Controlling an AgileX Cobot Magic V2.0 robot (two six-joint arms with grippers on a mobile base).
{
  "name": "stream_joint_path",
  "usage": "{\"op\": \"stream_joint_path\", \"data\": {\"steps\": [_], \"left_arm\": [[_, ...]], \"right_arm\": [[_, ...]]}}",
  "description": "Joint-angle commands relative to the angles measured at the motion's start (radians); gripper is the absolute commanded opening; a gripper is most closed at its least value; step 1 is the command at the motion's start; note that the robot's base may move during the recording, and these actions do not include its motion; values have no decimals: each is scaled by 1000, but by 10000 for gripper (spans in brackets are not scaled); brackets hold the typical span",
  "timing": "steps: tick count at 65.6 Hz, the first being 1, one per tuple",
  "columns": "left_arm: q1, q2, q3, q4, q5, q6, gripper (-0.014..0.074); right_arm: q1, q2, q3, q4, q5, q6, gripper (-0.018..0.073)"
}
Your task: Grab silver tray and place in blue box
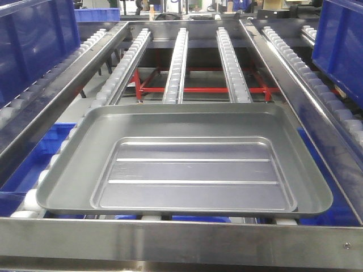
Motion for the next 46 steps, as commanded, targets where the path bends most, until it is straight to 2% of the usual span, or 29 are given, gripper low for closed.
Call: {"op": "stream_joint_path", "data": {"steps": [1,35,40,43,46], "left_arm": [[-3,-16,-2,-8,-84,3,-104],[-3,-16,-2,-8,-104,3,-104],[-3,-16,-2,-10,-135,3,-104],[-3,-16,-17,-43,-161,-22,-104],[-3,-14,-53,-58,-131,-53,-104]], "right_arm": [[-4,-21,3,-1,-88,-8,50],[-4,-21,3,-1,-112,-8,50],[-4,-21,3,-1,-76,-8,50],[-4,-21,-1,-1,-47,-8,50],[0,-20,-32,-1,-3,-8,50]]}}
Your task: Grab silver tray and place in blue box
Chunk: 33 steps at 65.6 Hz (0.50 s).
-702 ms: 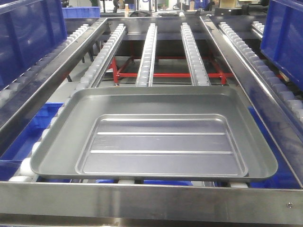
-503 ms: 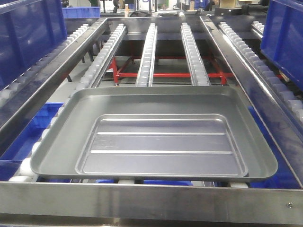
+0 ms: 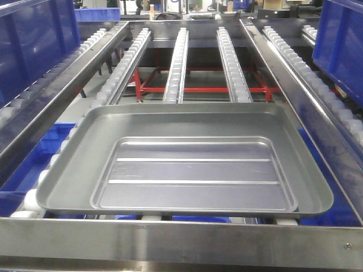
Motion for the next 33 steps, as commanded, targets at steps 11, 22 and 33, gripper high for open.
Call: {"op": "stream_joint_path", "data": {"steps": [11,22,33], "left_arm": [[-3,82,-303,-17,321,-35,-104],[-3,351,-533,-39,705,38,-104],[-3,625,-647,-201,848,99,-104]], "right_arm": [[21,114,-253,-1,334,-12,50],[38,444,-478,-1,575,-12,50],[38,765,-619,4,613,-21,50]]}}
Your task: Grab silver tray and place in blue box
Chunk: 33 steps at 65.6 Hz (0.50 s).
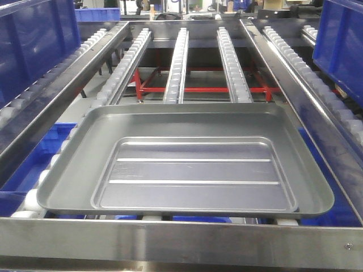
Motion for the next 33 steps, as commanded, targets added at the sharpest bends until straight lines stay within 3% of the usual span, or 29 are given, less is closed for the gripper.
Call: {"op": "stream_joint_path", "data": {"steps": [1,11,20,25,33], "left_arm": [[-3,125,-62,-106,-17,19,-104],[-3,305,-64,-230,-75,19,-104],[-14,458,-96,-373,-144,109,-104],[-60,518,-129,-429,-137,126,-104],[-231,607,-187,-426,-186,113,-103]], "right_arm": [[-1,129,-81,2,-41,-13,50],[-1,289,-113,46,-66,2,50],[19,385,-146,114,-49,2,50],[68,430,-167,138,-24,57,60],[198,510,-196,94,-50,235,60]]}}
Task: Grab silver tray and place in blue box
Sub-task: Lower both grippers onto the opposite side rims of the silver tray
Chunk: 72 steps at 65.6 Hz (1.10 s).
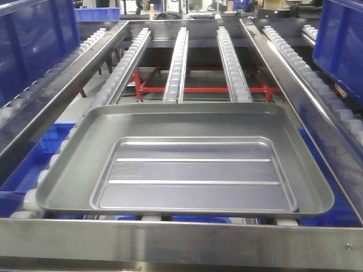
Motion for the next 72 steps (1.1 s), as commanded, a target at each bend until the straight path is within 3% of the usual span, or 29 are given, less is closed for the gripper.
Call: {"op": "stream_joint_path", "data": {"steps": [1,9,14,23,27,41,57,62,72], "left_arm": [[-103,48,-67,-47,-88,-10,-103],[-234,162,-137,29,-151,-176,-102],[-294,264,-199,180,-144,-364,-97],[-369,402,-284,477,-130,-690,-97],[-379,448,-312,534,-114,-749,-97],[-379,532,-362,586,-78,-755,-97],[-379,538,-367,593,-67,-750,-76],[-381,538,-367,593,-88,-745,-8],[-390,538,-369,593,-92,-745,272]], "right_arm": [[80,41,-54,-32,-54,120,60],[183,144,-104,-161,-45,325,60],[217,214,-162,-253,-9,449,60],[241,311,-259,-280,-3,472,60],[243,348,-294,-278,-3,464,60],[247,449,-348,-208,-10,406,60],[247,473,-351,-205,-15,370,63],[247,473,-351,-205,-32,358,125],[246,473,-351,-205,-32,361,349]]}}
